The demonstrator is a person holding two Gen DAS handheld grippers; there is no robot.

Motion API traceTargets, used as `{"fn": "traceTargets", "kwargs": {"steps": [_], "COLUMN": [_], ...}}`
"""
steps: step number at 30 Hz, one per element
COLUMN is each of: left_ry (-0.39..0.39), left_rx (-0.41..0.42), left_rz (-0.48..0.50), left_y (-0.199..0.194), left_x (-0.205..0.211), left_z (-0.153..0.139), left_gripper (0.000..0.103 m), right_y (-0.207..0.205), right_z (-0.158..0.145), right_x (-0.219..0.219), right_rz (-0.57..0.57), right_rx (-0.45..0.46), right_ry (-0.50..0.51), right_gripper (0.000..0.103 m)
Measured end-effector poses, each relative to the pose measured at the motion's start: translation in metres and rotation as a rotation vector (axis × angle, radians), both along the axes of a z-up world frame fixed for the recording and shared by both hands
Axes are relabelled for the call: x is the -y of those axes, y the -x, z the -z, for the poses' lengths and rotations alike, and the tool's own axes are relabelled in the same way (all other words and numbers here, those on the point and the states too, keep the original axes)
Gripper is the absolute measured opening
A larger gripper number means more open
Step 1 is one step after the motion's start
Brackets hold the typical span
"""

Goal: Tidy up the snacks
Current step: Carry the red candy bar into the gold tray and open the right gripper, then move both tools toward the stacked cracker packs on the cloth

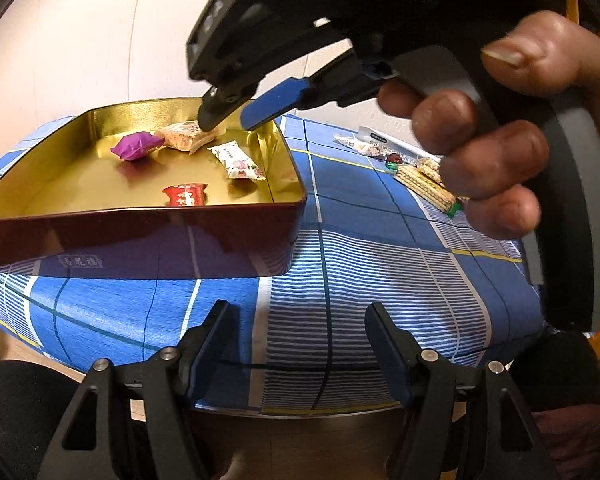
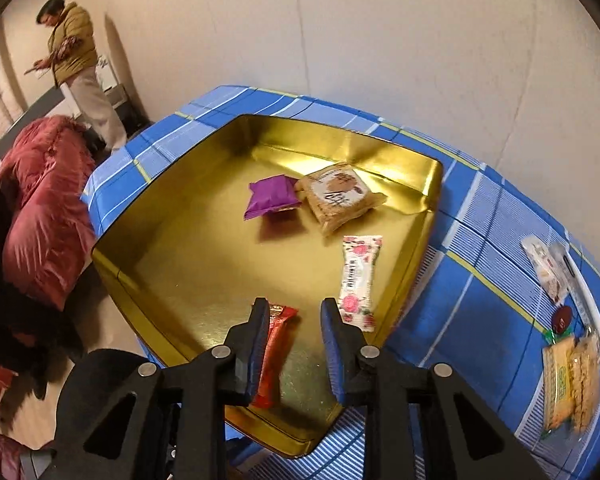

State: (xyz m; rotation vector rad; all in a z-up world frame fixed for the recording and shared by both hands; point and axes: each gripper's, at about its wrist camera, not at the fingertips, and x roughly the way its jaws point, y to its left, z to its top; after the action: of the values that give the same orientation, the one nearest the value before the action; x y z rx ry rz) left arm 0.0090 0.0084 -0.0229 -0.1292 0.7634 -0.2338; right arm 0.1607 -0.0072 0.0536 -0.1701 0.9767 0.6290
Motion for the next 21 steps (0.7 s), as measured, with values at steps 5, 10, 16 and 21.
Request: {"fn": "traceTargets", "kwargs": {"steps": [5,10,16,21], "left_ry": [-0.006,-0.011,-0.02,-0.04], "left_rx": [0.001,0.002,0.002,0.005], "left_rz": [0.001,-0.001,-0.004,-0.003], "left_y": [0.0,0.001,0.001,0.001], "left_x": [0.0,0.0,0.002,0.006], "left_z": [0.001,0.001,0.001,0.002], "left_gripper": [0.069,0.069,0.07,0.073], "right_y": [0.008,0.022,0.037,0.044], "right_z": [-0.01,-0.017,-0.013,0.006], "right_x": [0.02,0.045,0.095,0.139], "right_rz": [0.039,0.091,0.222,0.343], "right_rx": [0.015,0.056,0.094,0.069], "right_ry": [-0.084,-0.128,-0.123,-0.087], "right_gripper": [0.026,0.026,0.026,0.026]}}
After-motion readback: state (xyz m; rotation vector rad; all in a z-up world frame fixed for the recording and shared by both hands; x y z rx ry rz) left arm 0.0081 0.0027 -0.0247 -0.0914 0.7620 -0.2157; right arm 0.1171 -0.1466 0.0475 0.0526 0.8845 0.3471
